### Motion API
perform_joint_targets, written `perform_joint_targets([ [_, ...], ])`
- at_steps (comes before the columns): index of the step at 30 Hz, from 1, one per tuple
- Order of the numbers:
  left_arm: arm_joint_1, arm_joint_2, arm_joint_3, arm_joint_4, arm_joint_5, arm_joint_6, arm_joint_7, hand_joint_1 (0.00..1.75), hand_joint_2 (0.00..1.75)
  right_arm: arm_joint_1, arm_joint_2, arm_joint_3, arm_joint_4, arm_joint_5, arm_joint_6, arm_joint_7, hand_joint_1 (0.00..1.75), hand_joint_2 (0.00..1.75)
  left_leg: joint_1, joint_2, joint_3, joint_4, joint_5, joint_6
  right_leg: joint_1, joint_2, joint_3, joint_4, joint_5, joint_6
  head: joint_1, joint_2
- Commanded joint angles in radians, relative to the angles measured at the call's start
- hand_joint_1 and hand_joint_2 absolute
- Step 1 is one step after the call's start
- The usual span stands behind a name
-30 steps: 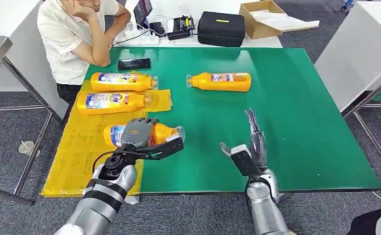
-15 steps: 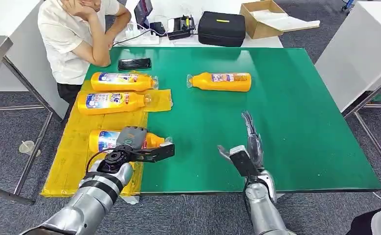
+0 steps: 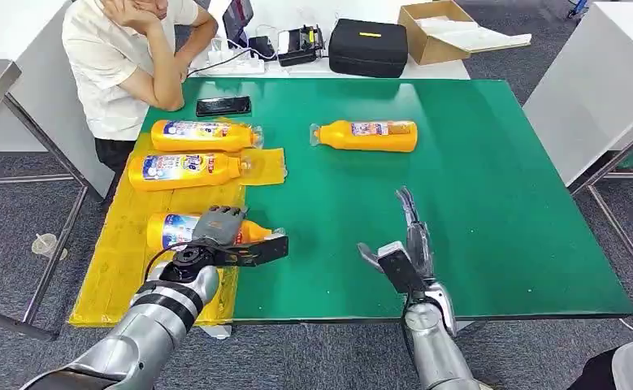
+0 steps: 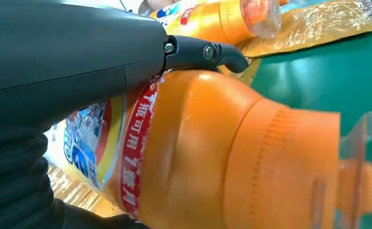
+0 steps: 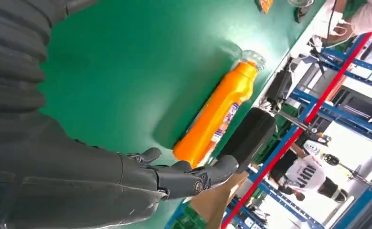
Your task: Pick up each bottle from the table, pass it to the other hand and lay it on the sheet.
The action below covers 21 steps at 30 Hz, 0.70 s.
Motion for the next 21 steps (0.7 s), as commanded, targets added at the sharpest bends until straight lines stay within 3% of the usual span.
perform_joint_targets([
  [1, -0.054, -0.018, 0.051, 0.108, -0.002, -0.025, -0.018, 0.0, 1.75, -0.051, -0.02, 0.024, 0.11, -0.002, 0.006, -0.007, 0.0, 1.75, 0.0, 0.002, 0.003, 0.0, -0.001, 0.0, 0.001, 0.001, 0.003, 0.0, -0.001, -0.002, 0.0, 0.0],
  [13, -0.063, -0.025, 0.056, 0.12, -0.008, -0.008, -0.04, 0.0, 1.75, -0.059, -0.027, 0.029, 0.117, -0.012, -0.015, -0.007, 0.0, 1.75, 0.0, 0.003, 0.005, 0.001, -0.003, 0.0, 0.001, 0.002, 0.005, 0.0, -0.002, -0.004, 0.0, 0.0],
  [18, -0.023, -0.068, 0.064, -0.007, 0.051, 0.141, -0.149, 0.0, 1.75, -0.035, -0.022, 0.027, 0.099, -0.012, -0.017, -0.007, 0.0, 1.75, 0.001, 0.001, 0.002, 0.001, -0.001, 0.0, 0.001, 0.0, 0.002, 0.0, -0.001, -0.003, 0.0, 0.0],
  [21, -0.006, -0.073, 0.034, -0.064, 0.081, 0.12, -0.145, 0.0, 1.75, -0.023, -0.022, 0.029, 0.084, -0.01, -0.013, -0.007, 0.0, 1.75, 0.0, 0.001, 0.002, 0.001, -0.002, 0.0, 0.001, 0.0, 0.003, 0.0, -0.001, -0.003, 0.0, 0.0],
])
